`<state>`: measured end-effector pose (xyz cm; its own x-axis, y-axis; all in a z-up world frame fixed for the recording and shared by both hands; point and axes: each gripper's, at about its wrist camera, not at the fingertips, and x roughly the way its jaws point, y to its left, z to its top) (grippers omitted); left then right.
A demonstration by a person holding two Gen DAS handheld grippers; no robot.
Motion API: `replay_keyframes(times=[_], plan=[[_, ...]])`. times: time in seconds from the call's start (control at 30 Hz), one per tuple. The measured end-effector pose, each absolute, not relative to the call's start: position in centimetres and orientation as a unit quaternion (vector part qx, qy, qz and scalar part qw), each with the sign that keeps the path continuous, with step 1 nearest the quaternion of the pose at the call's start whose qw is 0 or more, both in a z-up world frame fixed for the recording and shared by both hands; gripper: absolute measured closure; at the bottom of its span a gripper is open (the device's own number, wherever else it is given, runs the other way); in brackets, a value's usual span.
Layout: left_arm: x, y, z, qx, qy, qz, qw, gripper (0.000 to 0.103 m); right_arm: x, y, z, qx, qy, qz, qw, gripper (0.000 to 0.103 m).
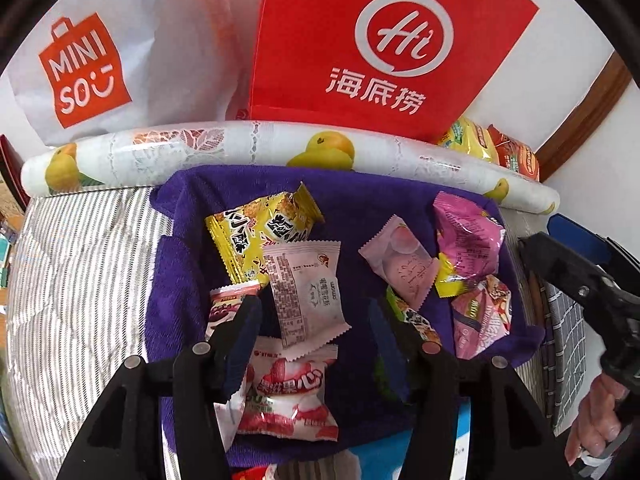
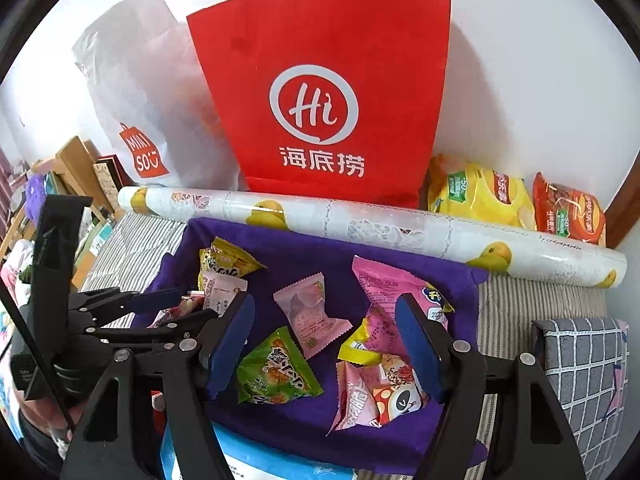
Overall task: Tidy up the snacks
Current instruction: 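Withdraw both open tools from the towel toward the remaining snacks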
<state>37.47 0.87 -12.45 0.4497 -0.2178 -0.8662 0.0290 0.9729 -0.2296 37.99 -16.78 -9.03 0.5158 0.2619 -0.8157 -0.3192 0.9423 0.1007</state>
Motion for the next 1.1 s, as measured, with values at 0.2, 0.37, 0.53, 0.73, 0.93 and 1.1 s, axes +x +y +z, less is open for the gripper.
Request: replay_keyframes(times=[0.2,0.37,0.53,0.73,0.93,1.1], plan=[[35.3,1.1,-10.3,-0.08,0.5,-0.072,0.859,0.049,36.5,-17.0,-8.9,-0.034,0.466,0.153,0.871,0.031],[32.9,1.0,-8.6,-0.072,0.485,-0.073,0.868,0.049,34.4,-18.3,-8.2,-0.017,0.473,0.133,0.871,0.031],[30.0,1.0,-6.9,-0.067,0.467,-0.086,0.877,0.048,31.2,-19.5,-7.2,-0.021,0.464,0.101,0.88,0.027],[26.0,2.1,-5.3,-0.064,0.451,-0.088,0.886,0.049,26.6,-20.2,-5.8,-0.011,0.443,0.082,0.893,0.018],[22.9,4.9,-4.6,-0.075,0.447,-0.066,0.889,0.049,22.7,-19.2,-5.0,-0.009,0.426,0.086,0.901,0.018],[20.6,6.8,-4.7,-0.074,0.442,-0.053,0.892,0.049,20.4,-18.0,-5.3,-0.003,0.436,0.096,0.895,0.018]])
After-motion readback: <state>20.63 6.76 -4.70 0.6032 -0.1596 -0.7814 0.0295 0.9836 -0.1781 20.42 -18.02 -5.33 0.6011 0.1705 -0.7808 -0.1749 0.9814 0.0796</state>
